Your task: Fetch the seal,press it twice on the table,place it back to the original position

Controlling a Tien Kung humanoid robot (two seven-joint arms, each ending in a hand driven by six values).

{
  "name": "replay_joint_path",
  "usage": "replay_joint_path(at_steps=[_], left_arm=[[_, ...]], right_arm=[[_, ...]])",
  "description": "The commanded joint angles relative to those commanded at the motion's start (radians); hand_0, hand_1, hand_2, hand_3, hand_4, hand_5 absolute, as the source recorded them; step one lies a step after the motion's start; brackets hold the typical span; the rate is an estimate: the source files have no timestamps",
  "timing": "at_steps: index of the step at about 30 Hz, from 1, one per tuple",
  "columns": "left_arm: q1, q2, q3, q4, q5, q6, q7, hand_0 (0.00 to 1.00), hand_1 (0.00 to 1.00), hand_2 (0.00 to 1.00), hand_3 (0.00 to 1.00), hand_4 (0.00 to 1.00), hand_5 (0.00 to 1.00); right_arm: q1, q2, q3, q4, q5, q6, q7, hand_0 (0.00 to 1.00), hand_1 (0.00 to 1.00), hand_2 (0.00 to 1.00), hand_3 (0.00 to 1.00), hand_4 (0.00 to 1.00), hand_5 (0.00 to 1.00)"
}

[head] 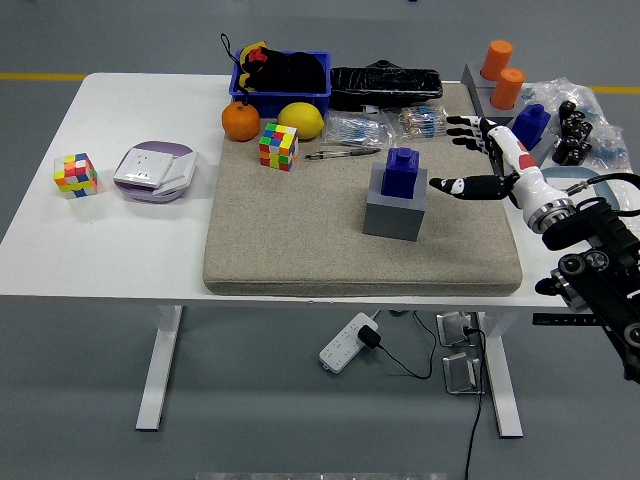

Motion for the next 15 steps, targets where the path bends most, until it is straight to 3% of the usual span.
replay_joint_path(at_steps=[15], left_arm=[[-0.007,-0.001,0.014,-0.001,-0.004,-0.002,0.0,0.827,0.794,0.759,0.815,0.74,0.314]], right_arm=[[0.077,0.042,-0.095,-0.137,0.067,-0.004,0.04,0.898,0.851,0.866,0.917,0.99,0.002]])
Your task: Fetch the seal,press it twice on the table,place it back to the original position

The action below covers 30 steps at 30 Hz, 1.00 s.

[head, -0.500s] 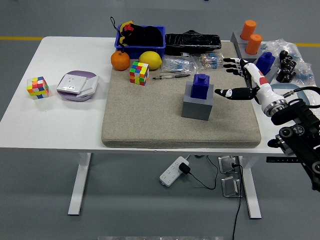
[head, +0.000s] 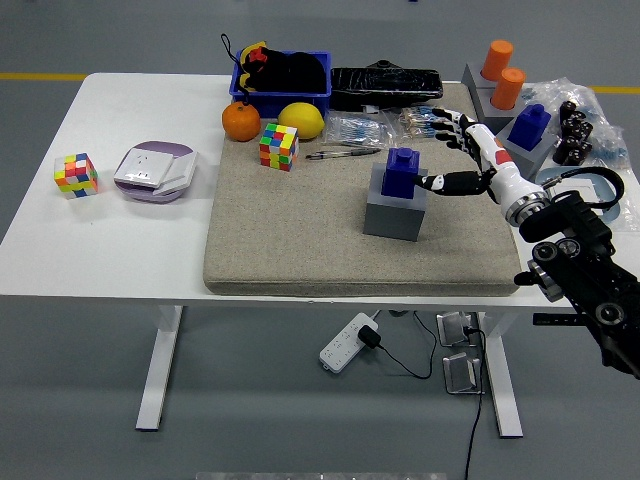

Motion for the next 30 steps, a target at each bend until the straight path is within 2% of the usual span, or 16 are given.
replay_joint_path(at_steps=[11,18,24,30], left_arm=[[-0.001,0.0,0.007,0.0,0.001,-0.001,-0.001,0.826,0.795,0.759,0.815,0.741,0.314],[-0.005,0.0,0.014,0.0,0.0,-0.001,-0.001,0.829,0.794,0.759,0.815,0.742,0.314],[-0.005,0.0,0.018,-0.001,0.0,-0.001,-0.001,0.83,0.794,0.759,0.815,0.743,0.314],[-0.004,0.0,0.022,-0.001,0.002,-0.001,-0.001,0.83,0.794,0.759,0.815,0.743,0.315]], right_arm=[[0.049,0.039,-0.075,-0.087,0.04,-0.032,0.053,0.886,0.846,0.845,0.902,0.988,0.002],[0.07,0.064,-0.107,-0.119,0.06,-0.037,0.071,0.876,0.836,0.835,0.894,0.984,0.002],[0.072,0.072,-0.122,-0.139,0.071,-0.041,0.082,0.869,0.826,0.823,0.874,0.98,0.002],[0.065,0.08,-0.129,-0.172,0.122,-0.057,0.125,0.851,0.804,0.798,0.847,0.958,0.002]])
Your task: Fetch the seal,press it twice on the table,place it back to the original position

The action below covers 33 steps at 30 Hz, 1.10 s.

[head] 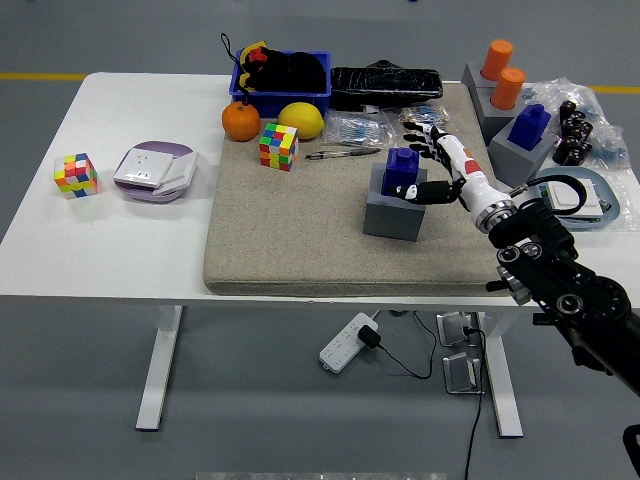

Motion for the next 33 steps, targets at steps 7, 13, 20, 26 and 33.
replay_joint_path(at_steps=[7,13,20,26,33], left_arm=[[0.001,0.002,0.004,-0.001,0.0,0.0,-0.001,0.83,0.795,0.759,0.815,0.744,0.317],[-0.002,0.003,0.009,-0.002,0.0,0.0,-0.001,0.83,0.794,0.759,0.815,0.744,0.315],[-0.002,0.003,0.013,-0.003,0.0,0.0,-0.001,0.83,0.796,0.759,0.815,0.745,0.317],[0.0,0.002,0.016,-0.002,0.0,0.0,0.0,0.83,0.796,0.759,0.815,0.745,0.317],[0.0,0.0,0.015,-0.002,0.001,0.0,0.0,0.83,0.796,0.759,0.814,0.745,0.317]], right_arm=[[-0.009,0.011,-0.013,-0.023,0.042,-0.002,0.031,0.809,0.783,0.786,0.83,0.921,0.002],[-0.008,0.022,-0.025,-0.027,0.061,-0.01,0.046,0.794,0.77,0.777,0.823,0.908,0.002],[-0.009,0.03,-0.038,-0.033,0.071,-0.02,0.052,0.751,0.71,0.714,0.756,0.822,0.002],[-0.007,0.03,-0.056,-0.042,0.074,-0.021,0.05,0.743,0.686,0.683,0.716,0.791,0.002],[-0.002,0.03,-0.074,-0.047,0.087,-0.068,0.069,0.68,0.564,0.568,0.588,0.671,0.002]])
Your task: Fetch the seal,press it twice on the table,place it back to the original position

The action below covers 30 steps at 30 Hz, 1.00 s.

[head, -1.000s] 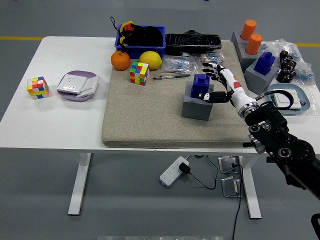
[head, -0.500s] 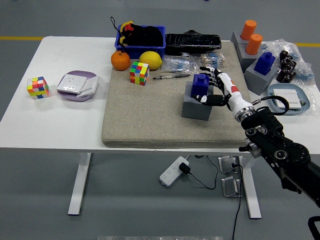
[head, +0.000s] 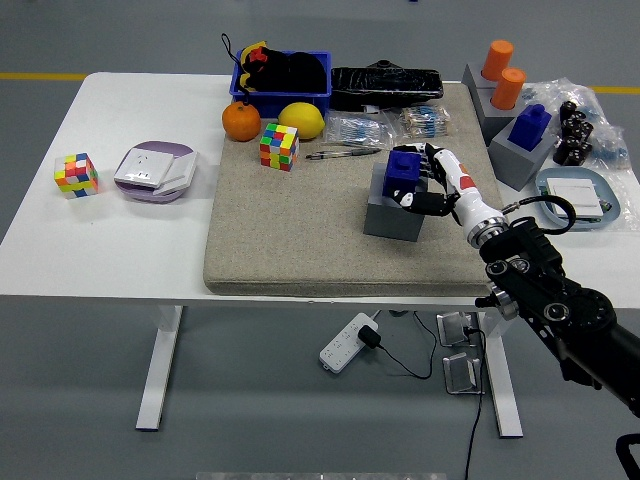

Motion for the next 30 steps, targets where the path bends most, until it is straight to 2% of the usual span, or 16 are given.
replay_joint_path(at_steps=[4,5,10,11,12,18,23,30], left_arm=[[-0.002,-0.001,-0.001,0.0,0.0,0.0,0.001,0.83,0.796,0.759,0.814,0.745,0.317],[-0.002,-0.001,-0.001,0.0,0.0,0.0,0.0,0.831,0.796,0.759,0.814,0.745,0.318],[-0.003,-0.002,0.0,0.001,-0.002,0.0,0.001,0.831,0.796,0.759,0.814,0.745,0.318],[-0.003,-0.002,0.0,0.001,-0.002,0.0,0.001,0.831,0.795,0.758,0.814,0.744,0.319],[-0.003,-0.002,0.0,0.001,-0.002,0.0,0.001,0.831,0.795,0.758,0.814,0.744,0.319],[0.0,-0.004,-0.006,0.001,-0.002,0.0,0.002,0.831,0.796,0.759,0.814,0.744,0.32],[0.005,-0.005,-0.012,0.002,-0.001,0.0,0.002,0.83,0.796,0.759,0.814,0.744,0.322],[0.008,-0.006,-0.021,0.003,0.0,0.001,0.002,0.831,0.796,0.758,0.814,0.744,0.321]], right_arm=[[0.006,-0.001,-0.007,0.002,0.024,-0.044,0.026,0.68,0.564,0.568,0.588,0.671,0.002],[0.006,-0.001,-0.006,0.003,0.03,-0.049,0.03,0.596,0.463,0.481,0.494,0.587,0.002],[0.008,-0.007,-0.003,0.013,0.039,-0.058,0.037,0.596,0.463,0.481,0.494,0.587,0.002],[0.008,-0.007,-0.003,0.015,0.038,-0.059,0.036,0.547,0.427,0.453,0.451,0.575,0.002],[0.007,-0.009,-0.001,0.019,0.036,-0.059,0.034,0.547,0.427,0.453,0.451,0.575,0.002],[-0.008,-0.025,0.028,0.078,-0.005,-0.051,-0.002,0.538,0.418,0.446,0.444,0.57,0.002],[-0.031,-0.054,0.082,0.154,-0.062,-0.053,-0.025,0.538,0.412,0.441,0.438,0.585,0.002],[-0.067,-0.105,0.166,0.222,-0.125,-0.052,-0.05,0.535,0.411,0.439,0.436,0.589,0.002]])
